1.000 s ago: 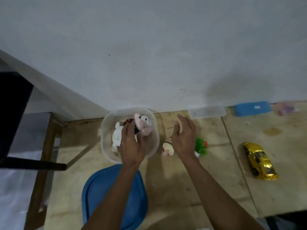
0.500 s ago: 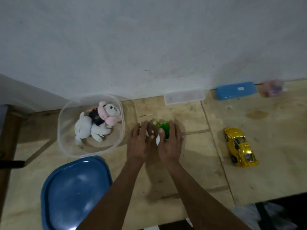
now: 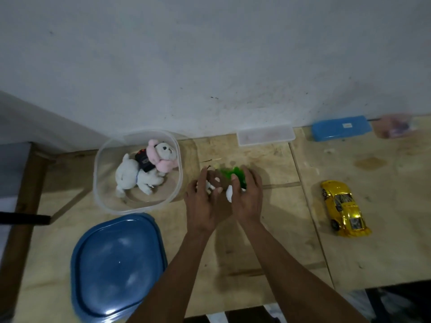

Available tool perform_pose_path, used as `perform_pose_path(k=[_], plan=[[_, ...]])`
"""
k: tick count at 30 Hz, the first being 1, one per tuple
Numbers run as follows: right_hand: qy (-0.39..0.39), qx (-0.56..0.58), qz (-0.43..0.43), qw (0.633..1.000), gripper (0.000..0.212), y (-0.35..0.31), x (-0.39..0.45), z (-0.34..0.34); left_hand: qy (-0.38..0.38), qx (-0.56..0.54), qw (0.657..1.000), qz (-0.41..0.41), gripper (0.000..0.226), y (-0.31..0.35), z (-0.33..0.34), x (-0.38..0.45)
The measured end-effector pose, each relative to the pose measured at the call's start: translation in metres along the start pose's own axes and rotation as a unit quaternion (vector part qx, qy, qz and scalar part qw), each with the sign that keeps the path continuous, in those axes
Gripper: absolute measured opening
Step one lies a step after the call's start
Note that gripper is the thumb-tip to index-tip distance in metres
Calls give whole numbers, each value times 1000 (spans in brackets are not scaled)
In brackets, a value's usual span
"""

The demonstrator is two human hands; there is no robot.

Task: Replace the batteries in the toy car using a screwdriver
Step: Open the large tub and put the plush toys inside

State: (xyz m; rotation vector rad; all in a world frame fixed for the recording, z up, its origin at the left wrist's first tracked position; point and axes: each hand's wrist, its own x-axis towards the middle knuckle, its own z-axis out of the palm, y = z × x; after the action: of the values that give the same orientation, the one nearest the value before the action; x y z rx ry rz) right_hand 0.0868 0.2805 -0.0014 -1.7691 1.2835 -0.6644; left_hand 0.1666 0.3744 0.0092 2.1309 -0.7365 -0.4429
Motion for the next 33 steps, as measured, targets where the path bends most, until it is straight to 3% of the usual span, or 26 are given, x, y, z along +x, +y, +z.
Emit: perform_pose_path(k=[5, 9, 12, 18, 22, 28, 33], plan=[[27, 24, -81, 996, 57, -48, 3, 2, 88, -3, 996, -5, 55, 25, -57, -3], [-30, 17, -140, 989, 57, -107, -7, 39, 159, 13, 987, -20, 55, -1, -128, 9], [-92, -25, -205, 974, 51, -136, -21, 75, 167, 38, 985, -21, 54, -26, -170, 20], [-143, -158, -260, 942, 52, -133, -36, 124, 92, 90, 989, -77, 57, -69, -180, 33], [-192, -271, -247, 910, 46, -129, -41, 131, 31, 168, 980, -106, 53, -83, -176, 39], [-72, -371, -239, 894, 37, -139, -50, 137, 22, 207, 977, -39, 31, -88, -177, 41], [-29, -345, -174, 922, 35, -134, -39, 142, -120, 251, 961, 1, 60, -93, -168, 42]])
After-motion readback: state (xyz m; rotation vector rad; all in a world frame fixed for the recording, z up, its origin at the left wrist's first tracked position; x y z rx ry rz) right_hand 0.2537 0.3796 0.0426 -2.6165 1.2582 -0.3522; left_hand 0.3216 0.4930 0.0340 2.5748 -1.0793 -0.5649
